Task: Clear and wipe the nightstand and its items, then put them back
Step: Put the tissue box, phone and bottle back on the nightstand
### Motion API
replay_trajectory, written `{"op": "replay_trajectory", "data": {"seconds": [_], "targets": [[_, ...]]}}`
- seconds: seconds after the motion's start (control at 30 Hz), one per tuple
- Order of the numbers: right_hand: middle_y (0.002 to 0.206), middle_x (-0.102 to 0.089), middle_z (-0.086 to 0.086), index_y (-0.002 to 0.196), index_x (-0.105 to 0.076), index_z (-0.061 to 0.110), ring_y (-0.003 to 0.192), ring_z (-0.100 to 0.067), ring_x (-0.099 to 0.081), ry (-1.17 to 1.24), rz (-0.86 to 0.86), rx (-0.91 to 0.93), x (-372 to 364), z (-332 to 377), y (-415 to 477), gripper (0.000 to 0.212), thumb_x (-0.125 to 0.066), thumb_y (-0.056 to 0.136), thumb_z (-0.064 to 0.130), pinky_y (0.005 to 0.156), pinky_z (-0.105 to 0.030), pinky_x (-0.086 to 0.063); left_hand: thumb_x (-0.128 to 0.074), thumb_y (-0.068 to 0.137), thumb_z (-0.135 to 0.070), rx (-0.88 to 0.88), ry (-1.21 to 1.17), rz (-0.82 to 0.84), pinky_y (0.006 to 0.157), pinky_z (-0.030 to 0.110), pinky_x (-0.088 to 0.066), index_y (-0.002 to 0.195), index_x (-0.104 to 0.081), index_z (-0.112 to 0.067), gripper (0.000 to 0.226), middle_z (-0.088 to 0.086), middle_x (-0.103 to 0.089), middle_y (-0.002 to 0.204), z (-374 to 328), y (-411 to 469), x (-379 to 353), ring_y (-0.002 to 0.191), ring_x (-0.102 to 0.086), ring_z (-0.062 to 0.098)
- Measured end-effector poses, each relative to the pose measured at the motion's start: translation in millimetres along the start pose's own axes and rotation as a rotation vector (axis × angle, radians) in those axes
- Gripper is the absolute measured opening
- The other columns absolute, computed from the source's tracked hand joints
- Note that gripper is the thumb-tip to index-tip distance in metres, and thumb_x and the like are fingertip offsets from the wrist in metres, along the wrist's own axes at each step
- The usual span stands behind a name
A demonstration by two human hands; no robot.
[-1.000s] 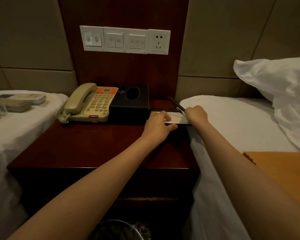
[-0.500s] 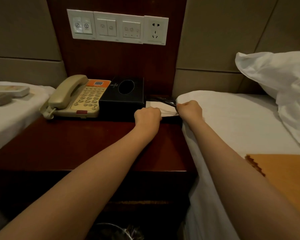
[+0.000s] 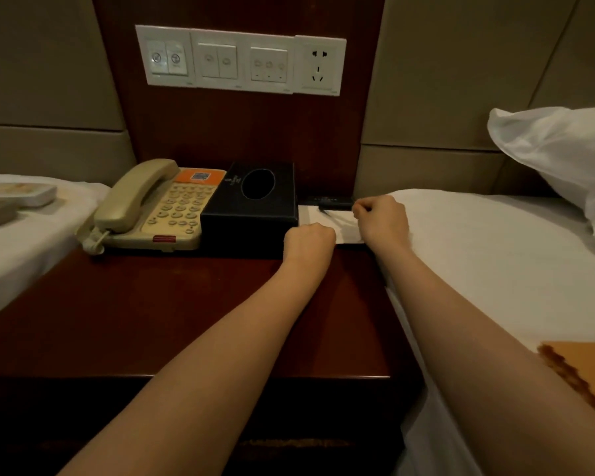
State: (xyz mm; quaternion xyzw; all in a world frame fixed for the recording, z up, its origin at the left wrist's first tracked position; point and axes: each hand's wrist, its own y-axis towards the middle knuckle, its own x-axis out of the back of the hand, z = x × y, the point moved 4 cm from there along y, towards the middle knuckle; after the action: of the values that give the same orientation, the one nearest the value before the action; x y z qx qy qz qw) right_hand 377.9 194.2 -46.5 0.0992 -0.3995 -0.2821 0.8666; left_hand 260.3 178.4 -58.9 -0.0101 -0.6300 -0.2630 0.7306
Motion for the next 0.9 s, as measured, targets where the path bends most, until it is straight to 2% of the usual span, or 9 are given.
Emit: {"op": "replay_trajectory", "data": {"seconds": [0.1, 0.27, 0.37, 0.47, 0.53, 0.67, 0.77, 0.9], "targets": [[0.105, -0.069, -0.012, 0.102, -0.073, 0.015, 0.097, -0.031, -0.061, -0.164, 0.022, 0.018, -7, -1, 3, 0.023, -0.052, 0.092, 0.020, 0.067, -0.026, -0.038, -0.035, 0.102, -0.019, -0.026, -0.050, -0.004, 0.068, 0.032, -0.038, 0.115, -0.059, -0.010, 0.029, 0.010, -0.061, 0.113, 0, -3, -1, 0.103, -0.059, 0.027], [0.110, -0.067, -0.011, 0.108, -0.070, 0.017, 0.101, -0.032, -0.060, -0.332, 0.129, 0.053, -20, 4, -5, 0.026, -0.051, 0.090, 0.016, 0.075, -0.031, -0.045, -0.035, 0.100, -0.018, -0.015, -0.102, 0.030, 0.076, 0.033, -0.044, 0.114, -0.060, -0.008, 0.031, 0.011, -0.061, 0.116, 6, -8, 3, 0.105, -0.058, 0.028], [0.110, -0.066, -0.013, 0.112, -0.068, 0.011, 0.103, -0.032, -0.059, -0.345, 0.174, 0.074, -19, 8, -12, 0.028, -0.050, 0.092, 0.019, 0.080, -0.032, -0.045, -0.036, 0.099, -0.020, -0.016, -0.096, 0.081, 0.074, 0.032, -0.042, 0.114, -0.060, -0.007, 0.031, 0.011, -0.060, 0.117, 6, -9, 7, 0.105, -0.058, 0.027], [0.125, -0.060, -0.015, 0.124, -0.059, 0.006, 0.117, -0.032, -0.053, -0.248, 0.198, 0.035, -13, 8, -17, 0.036, -0.051, 0.092, 0.021, 0.095, -0.036, -0.043, -0.034, 0.099, -0.025, -0.059, -0.002, 0.180, 0.079, 0.032, -0.042, 0.120, -0.056, -0.009, 0.034, 0.010, -0.056, 0.123, 3, -9, 11, 0.110, -0.056, 0.025], [0.135, -0.054, -0.013, 0.131, -0.053, 0.008, 0.125, -0.030, -0.048, -0.168, 0.185, 0.006, -8, 8, -21, 0.041, -0.049, 0.093, 0.019, 0.100, -0.034, -0.038, -0.033, 0.100, -0.026, -0.090, 0.062, 0.225, 0.084, 0.032, -0.042, 0.125, -0.052, -0.011, 0.035, 0.009, -0.054, 0.128, 0, -14, 16, 0.115, -0.054, 0.024], [0.134, -0.055, -0.011, 0.130, -0.055, 0.009, 0.124, -0.027, -0.049, -0.087, 0.146, -0.028, 6, 11, -38, 0.041, -0.047, 0.090, 0.010, 0.101, -0.031, -0.038, -0.039, 0.097, -0.026, -0.145, -0.020, 0.160, 0.083, 0.035, -0.041, 0.132, -0.042, -0.011, 0.038, 0.010, -0.048, 0.132, 3, -32, 37, 0.116, -0.052, 0.027], [0.129, -0.059, -0.012, 0.126, -0.059, 0.011, 0.117, -0.030, -0.054, -0.126, 0.134, -0.032, 14, 17, -59, 0.042, -0.047, 0.086, 0.005, 0.095, -0.035, -0.043, -0.040, 0.095, -0.023, -0.181, -0.041, 0.080, 0.078, 0.035, -0.040, 0.130, -0.044, -0.012, 0.036, 0.010, -0.049, 0.129, 19, -47, 58, 0.113, -0.054, 0.029], [0.124, -0.061, -0.014, 0.122, -0.062, 0.011, 0.109, -0.033, -0.057, -0.122, 0.108, 0.004, 24, 44, -81, 0.041, -0.047, 0.085, 0.004, 0.088, -0.036, -0.045, -0.042, 0.094, -0.023, -0.058, -0.101, 0.098, 0.079, 0.037, -0.040, 0.129, -0.046, -0.015, 0.037, 0.010, -0.050, 0.128, 63, -68, 80, 0.113, -0.053, 0.030]]}}
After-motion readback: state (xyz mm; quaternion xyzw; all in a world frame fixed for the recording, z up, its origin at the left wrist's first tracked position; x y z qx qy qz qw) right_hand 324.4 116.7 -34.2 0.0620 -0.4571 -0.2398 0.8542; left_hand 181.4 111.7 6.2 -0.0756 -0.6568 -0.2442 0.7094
